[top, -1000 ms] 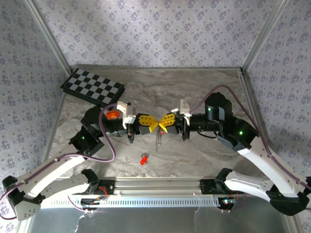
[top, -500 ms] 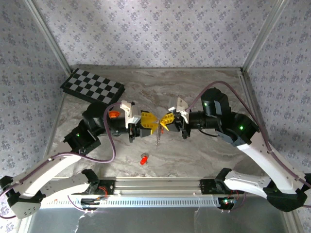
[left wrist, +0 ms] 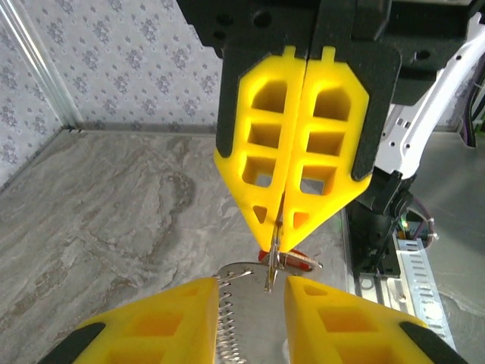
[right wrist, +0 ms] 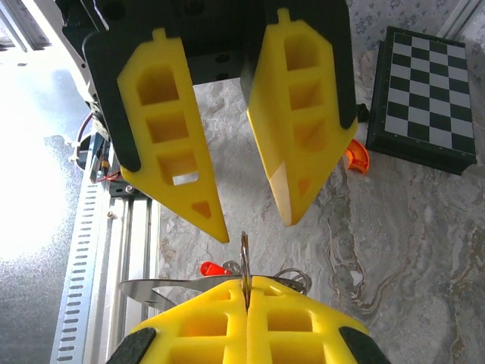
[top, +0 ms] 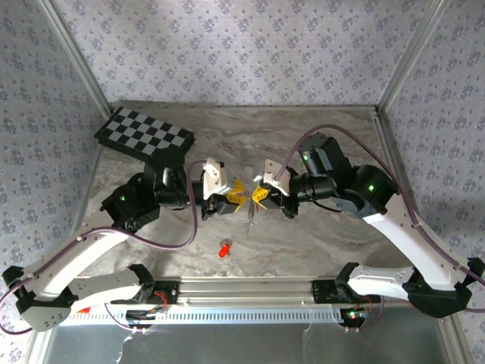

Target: Put the keys on the keyring

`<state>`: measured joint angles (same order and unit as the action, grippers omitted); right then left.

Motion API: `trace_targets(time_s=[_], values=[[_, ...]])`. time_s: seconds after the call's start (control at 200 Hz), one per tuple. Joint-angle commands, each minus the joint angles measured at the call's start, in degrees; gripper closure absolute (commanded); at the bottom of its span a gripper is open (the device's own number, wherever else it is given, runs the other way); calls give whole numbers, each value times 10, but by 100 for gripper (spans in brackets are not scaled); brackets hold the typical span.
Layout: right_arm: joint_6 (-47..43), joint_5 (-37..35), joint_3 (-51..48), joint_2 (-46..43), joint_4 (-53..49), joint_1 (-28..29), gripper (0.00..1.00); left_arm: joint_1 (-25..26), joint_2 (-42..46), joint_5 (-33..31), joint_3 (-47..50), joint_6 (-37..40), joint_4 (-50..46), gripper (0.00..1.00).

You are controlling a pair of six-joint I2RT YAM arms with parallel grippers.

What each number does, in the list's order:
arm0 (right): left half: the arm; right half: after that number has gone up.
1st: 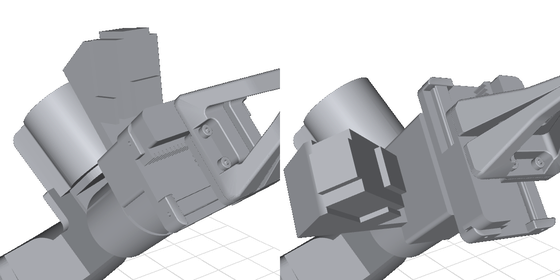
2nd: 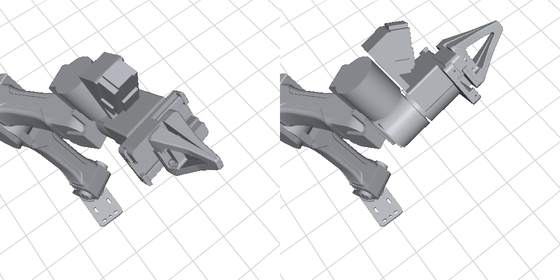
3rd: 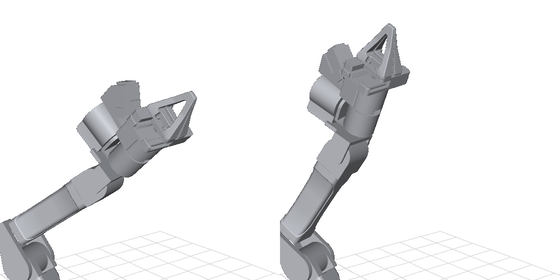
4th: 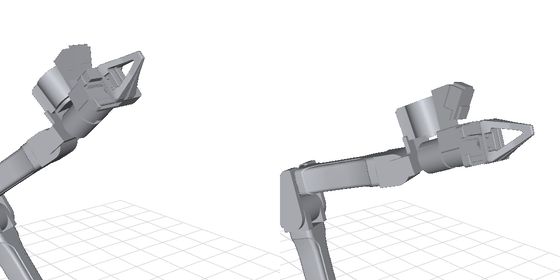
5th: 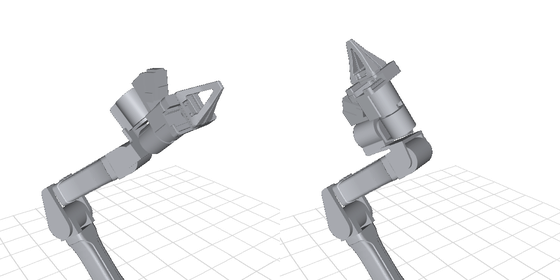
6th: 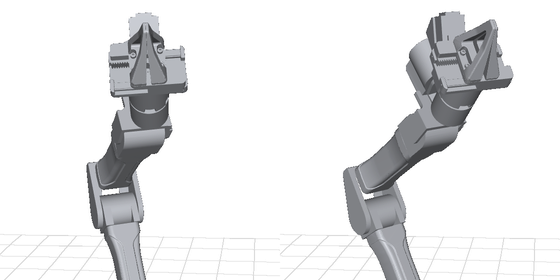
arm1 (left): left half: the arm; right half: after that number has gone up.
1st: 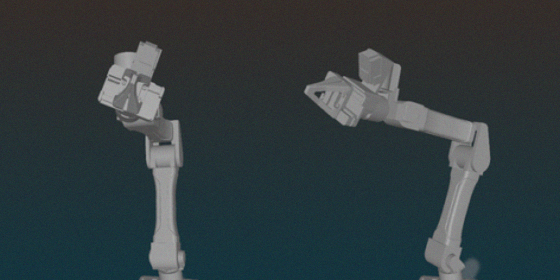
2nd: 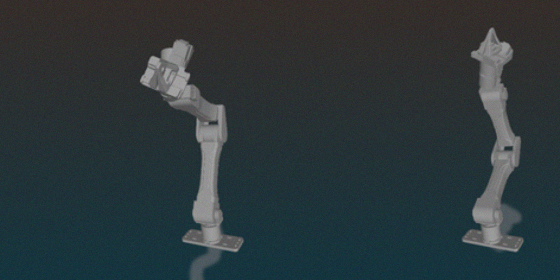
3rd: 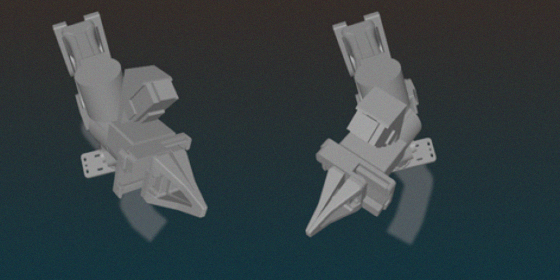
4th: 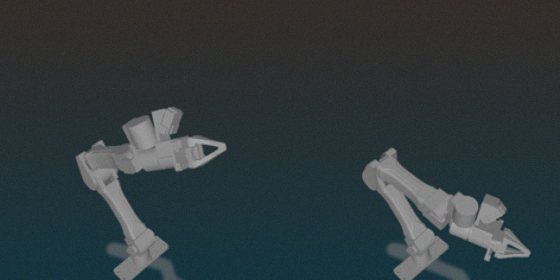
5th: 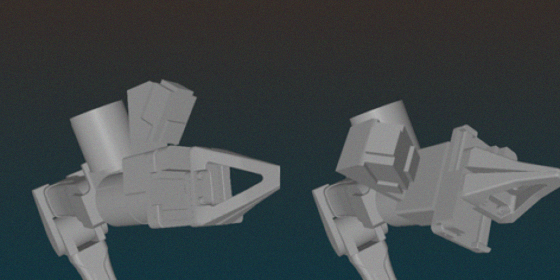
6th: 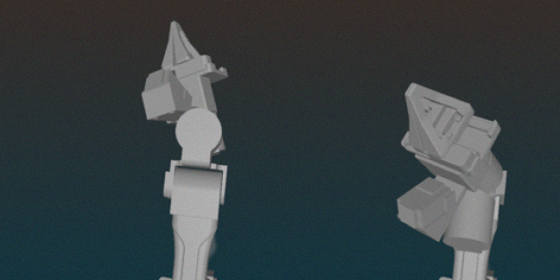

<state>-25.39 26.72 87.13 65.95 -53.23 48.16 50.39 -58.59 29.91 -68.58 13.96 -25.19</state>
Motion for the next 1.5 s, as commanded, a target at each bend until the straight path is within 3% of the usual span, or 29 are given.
trace_targets(time_s=[0.0,0.195,0.38,0.485,0.745,0.94,1.144,1.494], values=[[-17,1,14,3,-7,4,100,5,-1,2,-22,17,-17,71],[-11,1,2,5,7,11,100,8,-5,4,-9,8,2,73],[-6,2,-3,9,18,12,100,13,-11,21,8,-14,45,86],[-4,2,-5,10,18,14,100,13,-3,25,21,-28,70,100],[22,10,-25,-5,44,13,100,13,33,36,49,-60,118,100],[84,26,-78,-44,139,10,85,13,46,72,68,-100,213,100],[116,54,-102,-73,185,-1,83,13,43,108,75,-136,282,100],[119,70,-131,-103,247,-15,100,18,38,125,115,-212,417,100]])
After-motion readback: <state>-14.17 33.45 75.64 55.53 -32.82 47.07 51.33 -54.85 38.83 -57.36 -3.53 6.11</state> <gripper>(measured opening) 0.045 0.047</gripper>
